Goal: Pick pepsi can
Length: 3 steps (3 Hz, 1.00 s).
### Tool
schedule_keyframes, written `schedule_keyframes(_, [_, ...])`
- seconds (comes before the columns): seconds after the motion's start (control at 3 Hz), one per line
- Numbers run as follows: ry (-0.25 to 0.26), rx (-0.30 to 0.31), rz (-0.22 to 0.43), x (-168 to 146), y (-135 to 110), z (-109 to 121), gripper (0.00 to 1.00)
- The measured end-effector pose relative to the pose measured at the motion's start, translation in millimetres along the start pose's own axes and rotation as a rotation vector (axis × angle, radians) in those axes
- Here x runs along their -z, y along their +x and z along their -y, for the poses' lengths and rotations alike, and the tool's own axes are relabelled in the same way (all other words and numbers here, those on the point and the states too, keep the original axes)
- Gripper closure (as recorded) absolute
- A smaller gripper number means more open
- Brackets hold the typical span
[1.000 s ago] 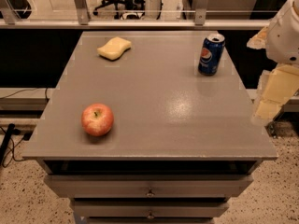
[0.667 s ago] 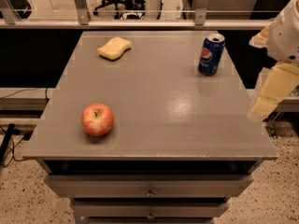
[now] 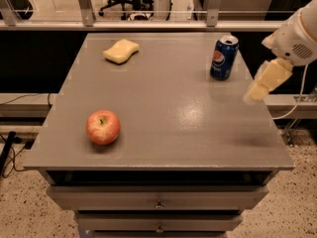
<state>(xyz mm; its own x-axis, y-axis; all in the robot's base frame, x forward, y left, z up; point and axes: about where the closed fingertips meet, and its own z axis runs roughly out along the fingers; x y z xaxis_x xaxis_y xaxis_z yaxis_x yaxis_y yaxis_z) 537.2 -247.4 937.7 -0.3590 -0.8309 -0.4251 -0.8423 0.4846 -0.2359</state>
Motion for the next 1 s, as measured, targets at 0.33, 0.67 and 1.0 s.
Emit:
schedule_keyframes(0.33, [0.011,-0.079,0.123,-43.0,-5.5,44.8,0.00])
schedule_keyframes(0.67, [0.026,-0.143,0.247,-75.0,-13.2,80.3,0.00])
schedule_keyframes(1.0, [0.009,-0.208,0.381,-95.5,-22.6,102.9,0.00])
